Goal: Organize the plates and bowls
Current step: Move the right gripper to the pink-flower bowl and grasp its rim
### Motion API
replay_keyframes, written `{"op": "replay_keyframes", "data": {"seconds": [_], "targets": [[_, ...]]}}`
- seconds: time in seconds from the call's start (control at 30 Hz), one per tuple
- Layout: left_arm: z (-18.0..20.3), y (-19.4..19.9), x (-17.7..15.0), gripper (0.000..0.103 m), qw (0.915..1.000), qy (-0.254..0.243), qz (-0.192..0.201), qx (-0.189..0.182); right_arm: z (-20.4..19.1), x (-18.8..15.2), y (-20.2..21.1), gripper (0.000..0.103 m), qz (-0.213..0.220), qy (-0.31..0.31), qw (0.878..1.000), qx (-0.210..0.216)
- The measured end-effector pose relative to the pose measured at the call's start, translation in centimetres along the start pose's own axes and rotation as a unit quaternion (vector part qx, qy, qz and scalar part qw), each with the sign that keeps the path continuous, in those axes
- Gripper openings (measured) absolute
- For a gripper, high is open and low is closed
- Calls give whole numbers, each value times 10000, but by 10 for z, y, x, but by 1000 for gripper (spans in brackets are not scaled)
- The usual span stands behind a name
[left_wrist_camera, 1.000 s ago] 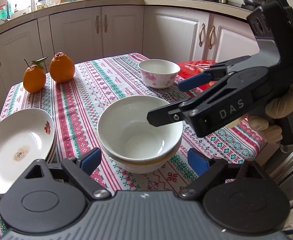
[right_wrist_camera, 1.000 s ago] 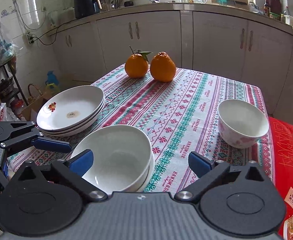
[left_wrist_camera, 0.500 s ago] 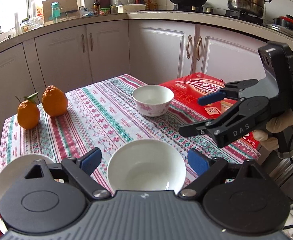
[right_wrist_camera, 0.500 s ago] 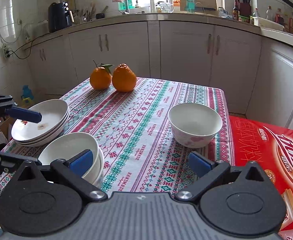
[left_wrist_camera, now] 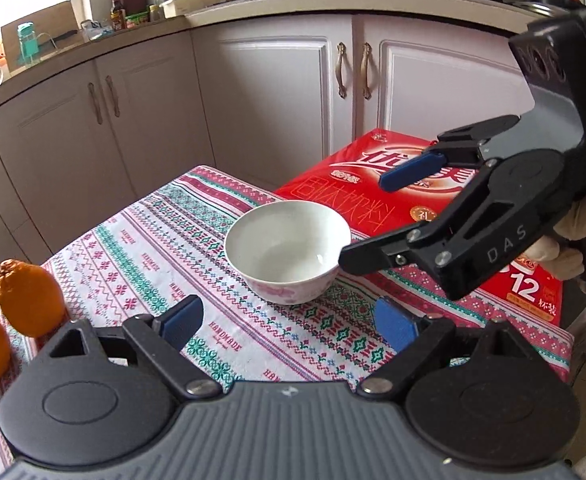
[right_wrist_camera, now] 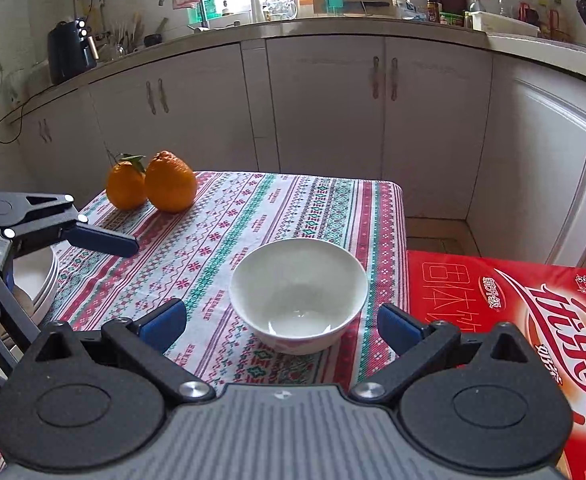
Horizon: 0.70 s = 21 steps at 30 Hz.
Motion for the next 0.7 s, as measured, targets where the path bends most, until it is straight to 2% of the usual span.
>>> {"op": "replay_keyframes", "data": {"seconds": [0.2, 0.33, 0.53, 0.7], "targets": [[-3, -42, 9, 91, 9989, -99, -412, -196, 19, 15, -31, 102, -185, -127, 9995, 201], [-3, -58, 13, 90, 9981, -130, -523, -292, 28, 18, -48, 100, -233, -293, 9987, 357], [-3, -71, 16, 85, 9967, -118, -673, -436, 34, 20, -67, 86, -354, -435, 9967, 590], [-5, -78, 19, 80, 9962, -113, -743, -440, 36, 21, -75, 80, -408, -453, 9958, 690]]}}
Point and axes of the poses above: each gripper's, at about its wrist camera, not at the fingertips, and y roughly against the way its jaws point, z to its right, x to its top, the point moved 10 cm from there along -y, roughly the way its jaws point, and after that the axes turned 11 degrees about -z, right-handed, at the moved point
